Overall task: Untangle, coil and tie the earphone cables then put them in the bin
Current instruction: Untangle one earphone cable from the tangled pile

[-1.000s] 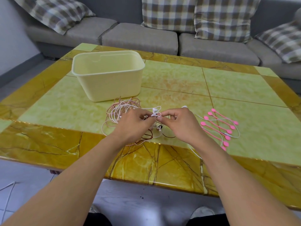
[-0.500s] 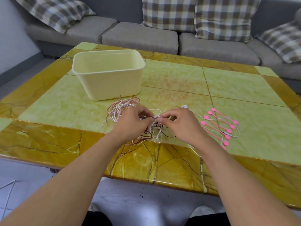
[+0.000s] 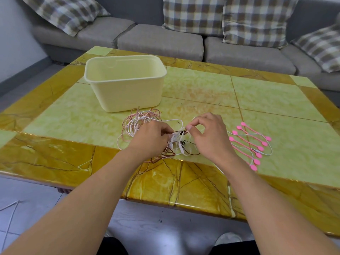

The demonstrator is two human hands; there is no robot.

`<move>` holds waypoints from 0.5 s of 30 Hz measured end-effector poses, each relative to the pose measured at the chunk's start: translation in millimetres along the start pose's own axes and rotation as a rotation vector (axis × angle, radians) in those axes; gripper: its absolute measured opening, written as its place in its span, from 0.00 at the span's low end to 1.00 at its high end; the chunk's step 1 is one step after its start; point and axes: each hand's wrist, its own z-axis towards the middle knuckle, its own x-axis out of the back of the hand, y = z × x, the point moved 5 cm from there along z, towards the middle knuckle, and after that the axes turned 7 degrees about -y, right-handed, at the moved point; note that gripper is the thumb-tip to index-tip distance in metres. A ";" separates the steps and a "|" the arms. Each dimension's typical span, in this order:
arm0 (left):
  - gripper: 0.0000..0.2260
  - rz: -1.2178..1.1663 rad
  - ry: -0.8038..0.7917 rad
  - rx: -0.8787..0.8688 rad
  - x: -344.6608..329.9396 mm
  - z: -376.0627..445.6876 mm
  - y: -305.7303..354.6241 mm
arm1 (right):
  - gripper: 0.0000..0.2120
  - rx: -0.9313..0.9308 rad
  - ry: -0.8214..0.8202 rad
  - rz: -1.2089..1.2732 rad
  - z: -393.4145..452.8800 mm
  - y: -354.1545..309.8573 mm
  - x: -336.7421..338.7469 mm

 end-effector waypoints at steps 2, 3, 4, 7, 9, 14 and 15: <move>0.11 0.039 -0.021 0.010 -0.4 -0.7 0.9 | 0.06 0.064 0.043 0.070 -2.0 -4.6 2.6; 0.13 0.042 -0.035 0.012 -0.6 -1.1 1.4 | 0.06 0.093 0.062 0.096 -2.9 -7.3 3.4; 0.15 0.027 -0.051 0.004 -1.2 -1.4 2.1 | 0.06 0.114 0.074 0.115 -4.2 -9.4 3.8; 0.20 -0.100 -0.085 -0.079 -1.0 -4.4 8.8 | 0.07 0.110 0.053 0.226 -4.9 -9.9 2.0; 0.18 -0.254 -0.104 -0.103 1.4 -8.3 13.9 | 0.06 0.082 0.039 0.313 -4.2 -8.8 2.3; 0.13 -0.462 -0.180 -0.025 3.2 -11.3 14.6 | 0.06 0.111 0.005 0.398 -1.8 -11.2 3.1; 0.11 -0.489 -0.171 -0.030 3.7 -10.8 14.2 | 0.06 0.112 -0.001 0.410 -1.5 -10.9 2.0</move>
